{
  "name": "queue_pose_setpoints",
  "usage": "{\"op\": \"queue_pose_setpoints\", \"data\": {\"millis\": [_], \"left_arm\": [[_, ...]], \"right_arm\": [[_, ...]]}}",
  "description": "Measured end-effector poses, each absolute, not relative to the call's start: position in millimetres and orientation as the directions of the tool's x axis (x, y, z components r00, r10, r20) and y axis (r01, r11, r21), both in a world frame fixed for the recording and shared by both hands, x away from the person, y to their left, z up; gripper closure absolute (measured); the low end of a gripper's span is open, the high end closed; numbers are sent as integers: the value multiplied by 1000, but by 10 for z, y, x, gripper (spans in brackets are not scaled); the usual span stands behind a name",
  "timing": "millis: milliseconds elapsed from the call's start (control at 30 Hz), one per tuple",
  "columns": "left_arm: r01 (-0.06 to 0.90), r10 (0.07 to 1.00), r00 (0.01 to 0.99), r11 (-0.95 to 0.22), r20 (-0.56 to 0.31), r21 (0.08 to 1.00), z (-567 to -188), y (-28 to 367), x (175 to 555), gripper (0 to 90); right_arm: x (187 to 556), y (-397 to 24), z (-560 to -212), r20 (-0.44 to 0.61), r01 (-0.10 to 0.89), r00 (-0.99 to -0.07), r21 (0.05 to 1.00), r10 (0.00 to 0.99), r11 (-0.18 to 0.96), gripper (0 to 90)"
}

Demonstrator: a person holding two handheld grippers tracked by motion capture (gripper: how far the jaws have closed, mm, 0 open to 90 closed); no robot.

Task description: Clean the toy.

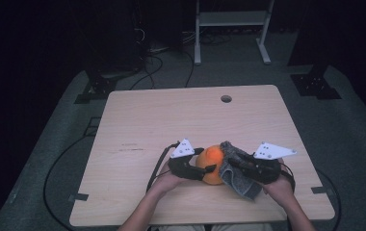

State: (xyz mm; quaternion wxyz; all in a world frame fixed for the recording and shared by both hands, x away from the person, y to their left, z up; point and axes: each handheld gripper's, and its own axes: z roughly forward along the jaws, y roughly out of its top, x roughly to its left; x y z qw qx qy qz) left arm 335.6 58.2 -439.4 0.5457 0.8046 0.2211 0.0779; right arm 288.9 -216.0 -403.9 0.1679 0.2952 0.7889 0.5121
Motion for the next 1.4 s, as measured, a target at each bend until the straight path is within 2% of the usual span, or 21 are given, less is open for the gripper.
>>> {"op": "queue_pose_setpoints", "data": {"millis": [200, 267, 400, 600, 700, 800, 833, 900, 967, 1067, 1167, 1233, 1333, 1400], "left_arm": [[282, 447, 886, -298, -128, 912, -4391, 596, 3357, 241], [279, 415, 900, -316, -132, 907, -4400, 589, 3351, 243], [217, 354, 932, -371, -79, 903, -4417, 572, 3308, 236], [129, 276, 961, -437, -4, 890, -4406, 542, 3229, 243], [113, 281, 960, -438, 17, 892, -4386, 578, 3236, 203], [172, 335, 942, -434, -19, 885, -4373, 572, 3281, 89], [181, 336, 941, -435, -27, 882, -4378, 566, 3290, 86], [158, 314, 949, -435, -15, 886, -4386, 554, 3261, 144], [133, 303, 953, -448, 10, 884, -4383, 552, 3235, 211], [93, 263, 964, -465, 37, 880, -4397, 542, 3197, 245], [46, 218, 973, -488, 71, 872, -4387, 522, 3158, 246], [25, 201, 976, -496, 87, 868, -4361, 517, 3152, 231], [66, 242, 969, -476, 58, 877, -4359, 503, 3183, 153], [38, 234, 968, -490, 89, 871, -4378, 475, 3151, 192]], "right_arm": [[3024, -2372, -4189, 98, 374, -718, 890, 690, 262, 724], [3037, -2408, -4208, 119, 396, -712, 882, 692, 256, 723], [3021, -2390, -4208, 112, 391, -724, 880, 681, 271, 721], [3010, -2394, -4105, 141, 370, -726, 905, 673, 209, 719], [3013, -2365, -4118, 141, 374, -739, 899, 658, 228, 724], [2977, -2343, -4074, 154, 367, -778, 899, 609, 241, 726], [2967, -2329, -4053, 160, 363, -791, 900, 591, 243, 727], [2940, -2273, -4007, 149, 344, -818, 901, 556, 264, 726], [2941, -2243, -3994, 111, 327, -818, 897, 564, 299, 723], [3004, -2354, -4015, 142, 356, -782, 901, 607, 248, 724], [3056, -2458, -4069, 200, 397, -749, 899, 632, 185, 724], [3067, -2452, -4104, 206, 409, -754, 890, 624, 200, 726], [3075, -2439, -4112, 207, 425, -759, 876, 618, 228, 727], [3062, -2436, -4082, 214, 430, -750, 877, 625, 216, 730]]}}
